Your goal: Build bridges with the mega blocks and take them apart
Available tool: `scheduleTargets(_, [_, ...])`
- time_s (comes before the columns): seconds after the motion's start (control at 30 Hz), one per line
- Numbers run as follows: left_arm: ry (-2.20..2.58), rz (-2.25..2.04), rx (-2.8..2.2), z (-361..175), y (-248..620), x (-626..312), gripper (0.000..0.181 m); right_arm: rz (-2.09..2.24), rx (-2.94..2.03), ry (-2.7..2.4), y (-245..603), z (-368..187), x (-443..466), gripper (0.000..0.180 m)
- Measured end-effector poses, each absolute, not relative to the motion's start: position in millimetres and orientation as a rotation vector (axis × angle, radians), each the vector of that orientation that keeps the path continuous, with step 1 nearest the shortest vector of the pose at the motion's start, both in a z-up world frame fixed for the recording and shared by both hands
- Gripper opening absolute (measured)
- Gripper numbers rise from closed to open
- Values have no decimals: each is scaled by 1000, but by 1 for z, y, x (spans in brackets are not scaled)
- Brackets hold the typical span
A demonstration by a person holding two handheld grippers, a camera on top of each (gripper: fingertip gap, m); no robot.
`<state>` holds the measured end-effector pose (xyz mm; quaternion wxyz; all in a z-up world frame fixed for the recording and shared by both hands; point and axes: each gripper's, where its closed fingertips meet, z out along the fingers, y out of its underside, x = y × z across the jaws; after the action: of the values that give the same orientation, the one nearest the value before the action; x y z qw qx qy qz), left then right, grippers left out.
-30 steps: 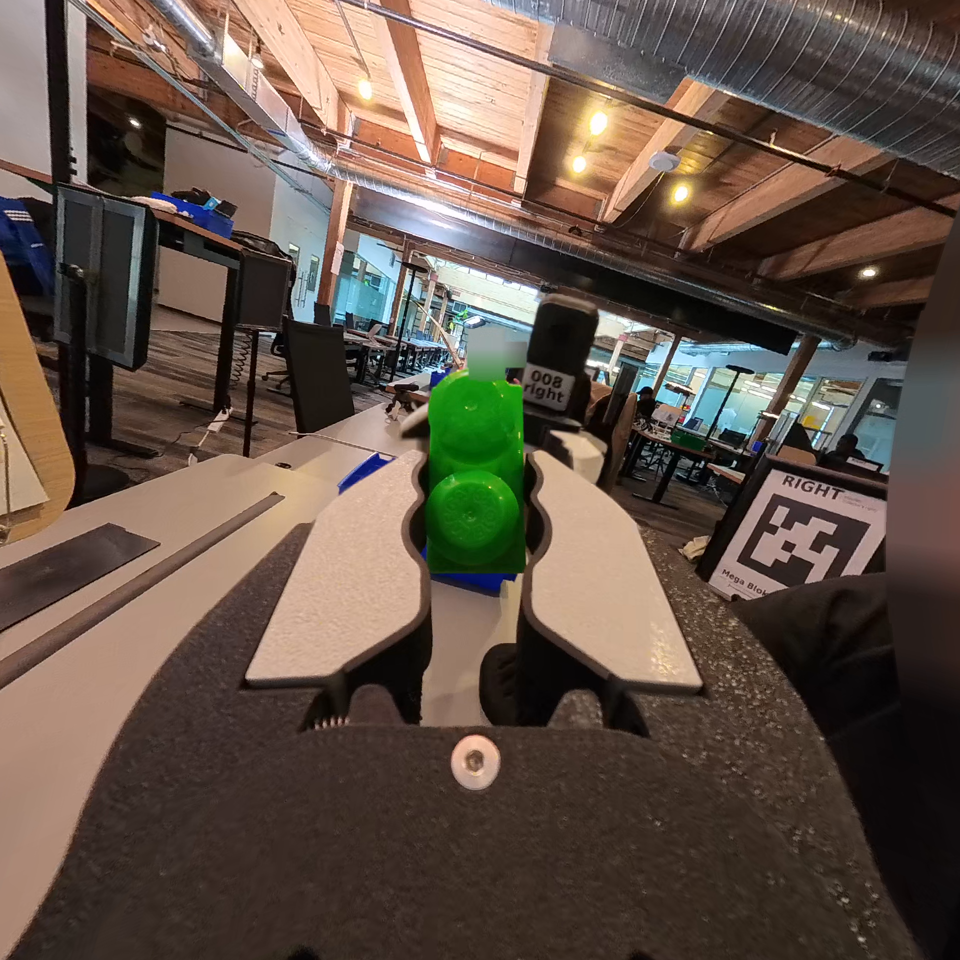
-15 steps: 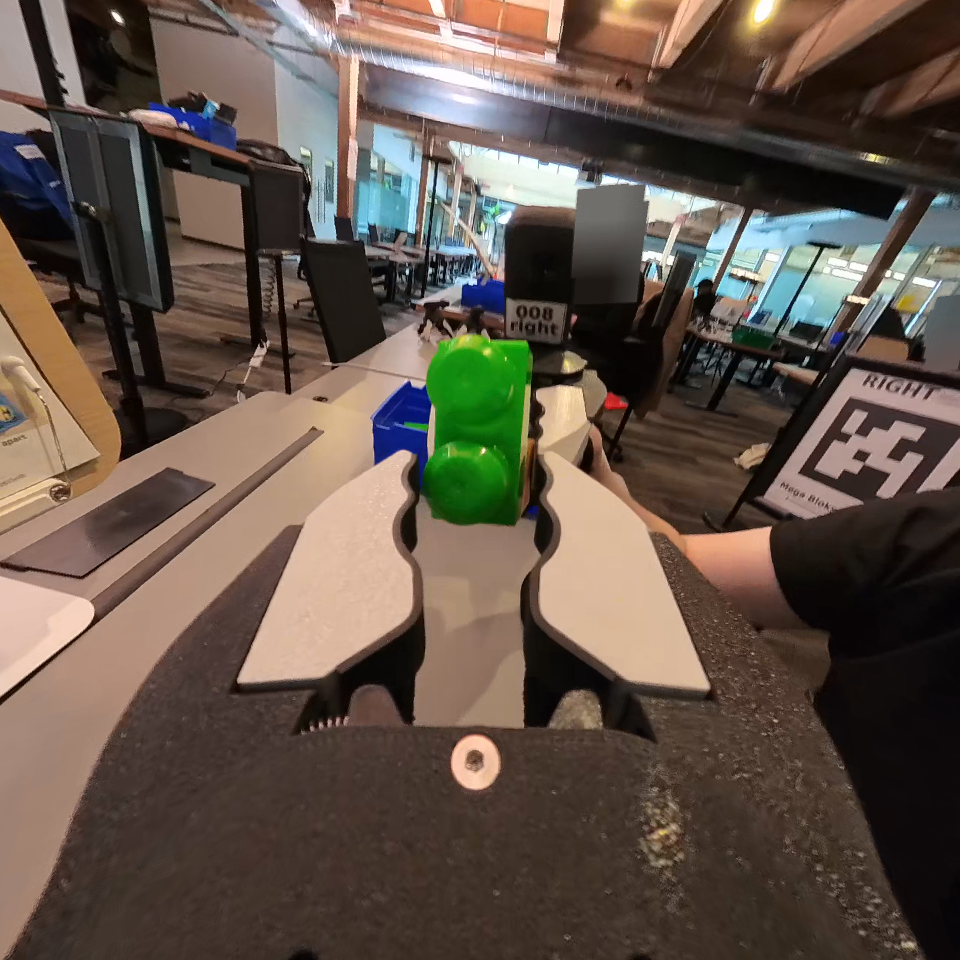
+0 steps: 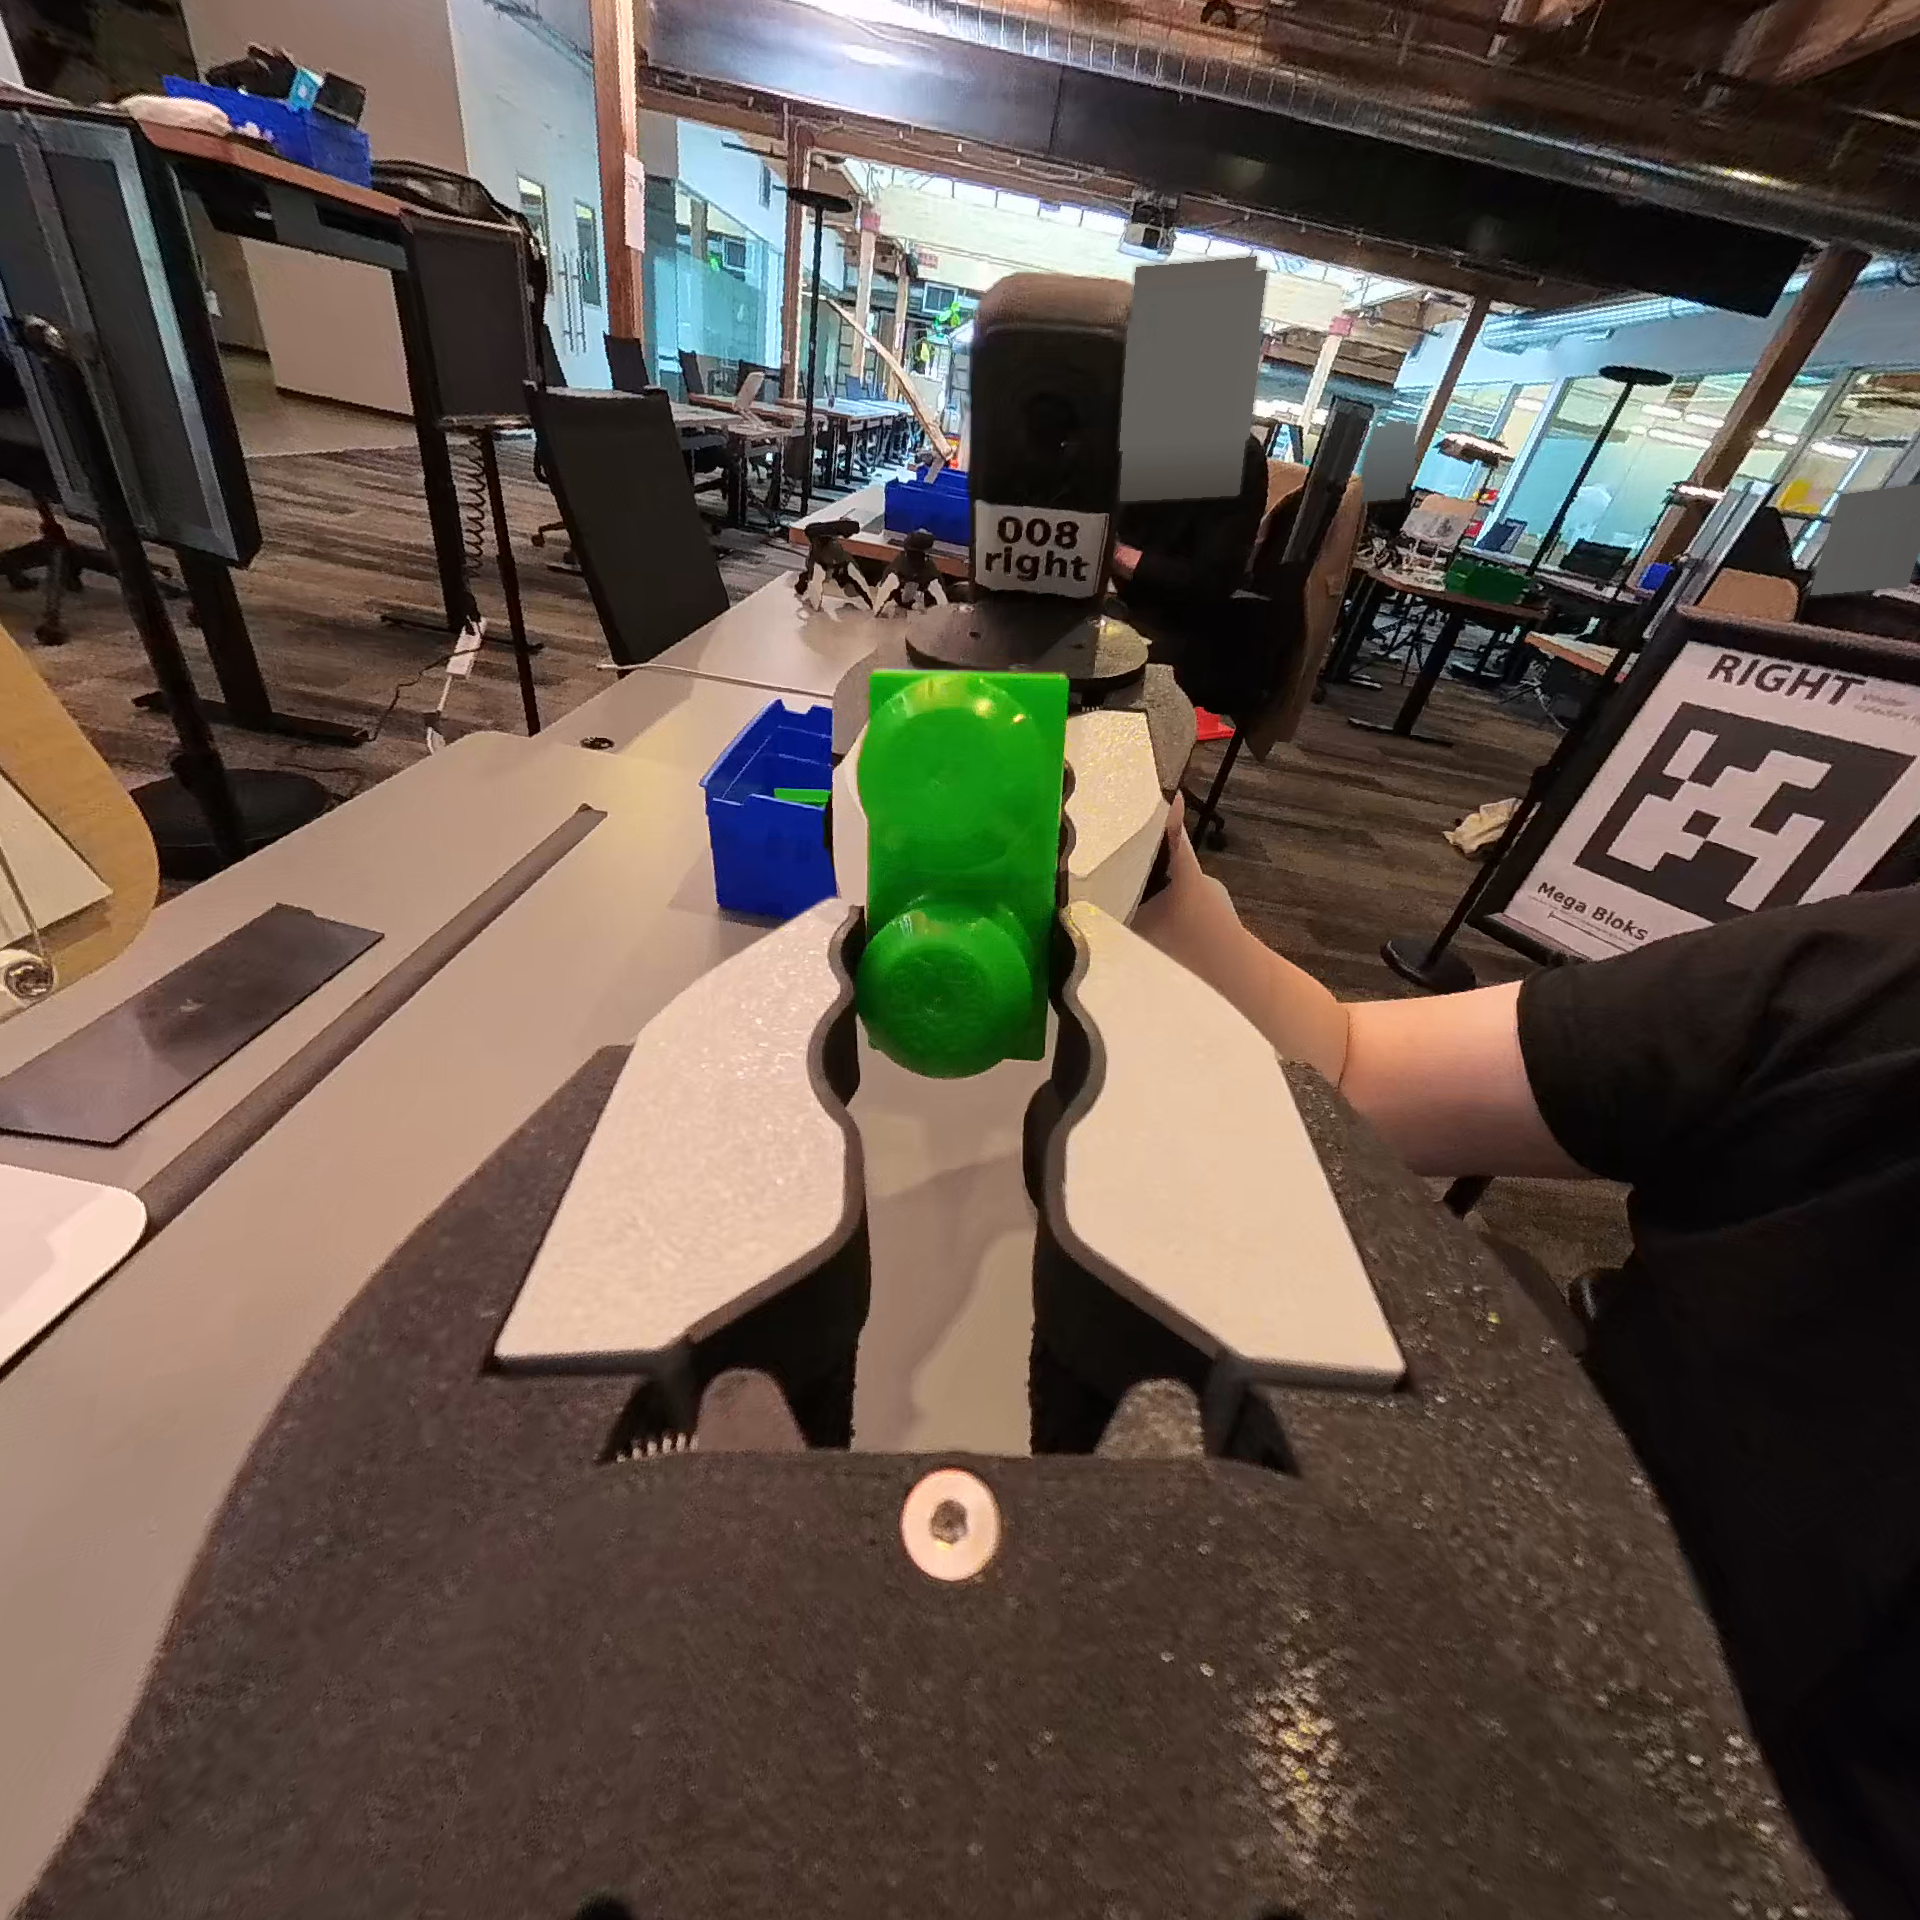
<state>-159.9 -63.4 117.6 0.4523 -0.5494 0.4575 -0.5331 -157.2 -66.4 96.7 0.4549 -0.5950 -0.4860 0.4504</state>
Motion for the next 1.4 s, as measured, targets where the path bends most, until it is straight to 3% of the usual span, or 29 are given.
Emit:
scheduleTargets(0.53, [1123, -1368, -1345, 121, -60, -168, 33, 1042, -1512, -1222, -62, 94, -152, 36])
scheduleTargets(0.7, [925, -1322, -1267, 157, -38, -242, 33, 1065, -1453, -1101, -56, 122, -98, 36])
scheduleTargets(0.83, [965, -1288, -1245, 161, -47, -247, 33, 987, -1506, -1047, -46, 122, -74, 36])
scheduleTargets(0.97, [1035, -1257, -1283, 151, -53, -230, 33, 584, -1651, -787, -25, 123, 43, 37])
scheduleTargets(1.03, [1073, -1267, -1270, 150, -59, -221, 33, 363, -1831, -482, -17, 95, 139, 37])
scheduleTargets(1.17, [1134, -1258, -1287, 142, -66, -207, 33, 68, -2252, 100, -34, -15, 293, 37])
scheduleTargets(1.33, [1160, -1269, -1314, 134, -67, -199, 33, 287, -2342, 411, -35, -84, 322, 37])
scheduleTargets(1.4, [1166, -1262, -1327, 131, -66, -197, 33, 268, -2360, 472, -35, -96, 329, 46])
